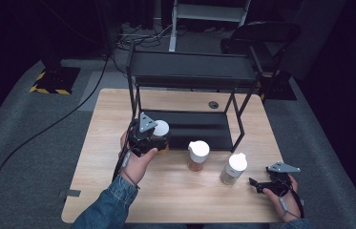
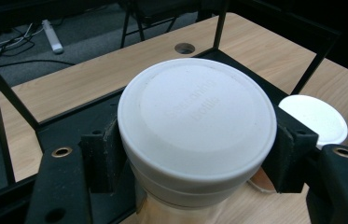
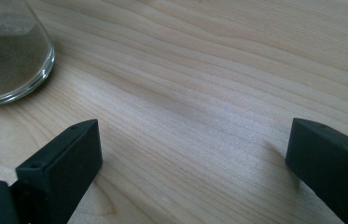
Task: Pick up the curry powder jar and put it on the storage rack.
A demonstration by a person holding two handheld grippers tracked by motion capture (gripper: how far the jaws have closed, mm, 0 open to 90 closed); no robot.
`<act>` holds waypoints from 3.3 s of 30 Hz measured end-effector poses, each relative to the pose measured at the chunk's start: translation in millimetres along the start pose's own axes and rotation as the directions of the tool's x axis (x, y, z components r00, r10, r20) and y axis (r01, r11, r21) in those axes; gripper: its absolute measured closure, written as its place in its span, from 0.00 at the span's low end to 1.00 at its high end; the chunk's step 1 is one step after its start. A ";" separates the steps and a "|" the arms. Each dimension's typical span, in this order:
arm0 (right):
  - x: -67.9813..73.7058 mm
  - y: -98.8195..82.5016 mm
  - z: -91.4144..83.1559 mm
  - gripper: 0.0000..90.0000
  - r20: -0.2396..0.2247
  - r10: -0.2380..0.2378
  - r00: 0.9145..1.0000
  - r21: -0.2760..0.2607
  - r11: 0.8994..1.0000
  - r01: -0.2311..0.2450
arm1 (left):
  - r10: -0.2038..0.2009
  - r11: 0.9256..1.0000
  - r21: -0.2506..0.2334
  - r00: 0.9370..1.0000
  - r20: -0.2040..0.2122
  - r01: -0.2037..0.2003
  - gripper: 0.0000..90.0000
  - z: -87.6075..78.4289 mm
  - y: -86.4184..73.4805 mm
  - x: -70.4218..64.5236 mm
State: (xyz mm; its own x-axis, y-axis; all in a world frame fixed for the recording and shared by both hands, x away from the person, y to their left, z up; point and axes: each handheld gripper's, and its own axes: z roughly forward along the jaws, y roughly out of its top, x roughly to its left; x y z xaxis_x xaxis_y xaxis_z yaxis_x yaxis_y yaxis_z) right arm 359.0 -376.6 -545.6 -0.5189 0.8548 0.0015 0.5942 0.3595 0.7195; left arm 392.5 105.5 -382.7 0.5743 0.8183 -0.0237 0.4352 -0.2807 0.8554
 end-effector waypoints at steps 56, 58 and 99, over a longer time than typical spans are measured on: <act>-1.4 0.9 0.8 0.04 -0.011 -0.011 1.000 0.001 1.000 0.011 | -0.059 0.995 0.077 0.994 -0.094 0.066 0.37 87.6 -7.5 47.9; -1.4 0.9 0.9 0.04 -0.011 -0.011 1.000 0.001 1.000 0.011 | -0.063 0.994 0.081 0.993 -0.100 0.071 0.37 88.1 -8.8 49.2; -1.3 2.2 2.0 0.03 -0.009 -0.008 1.000 0.005 1.000 0.008 | 0.014 1.000 -0.005 0.995 -0.097 -0.015 0.21 26.8 -1.1 44.7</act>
State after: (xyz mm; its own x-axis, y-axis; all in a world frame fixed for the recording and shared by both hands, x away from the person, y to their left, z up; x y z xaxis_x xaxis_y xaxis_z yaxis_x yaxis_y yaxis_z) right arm 362.3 -376.2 -545.4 -0.5292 0.8485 0.0017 0.5930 0.3685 0.7159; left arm 436.3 128.9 -398.6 0.5106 0.8589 0.0387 0.4230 -0.2901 0.8584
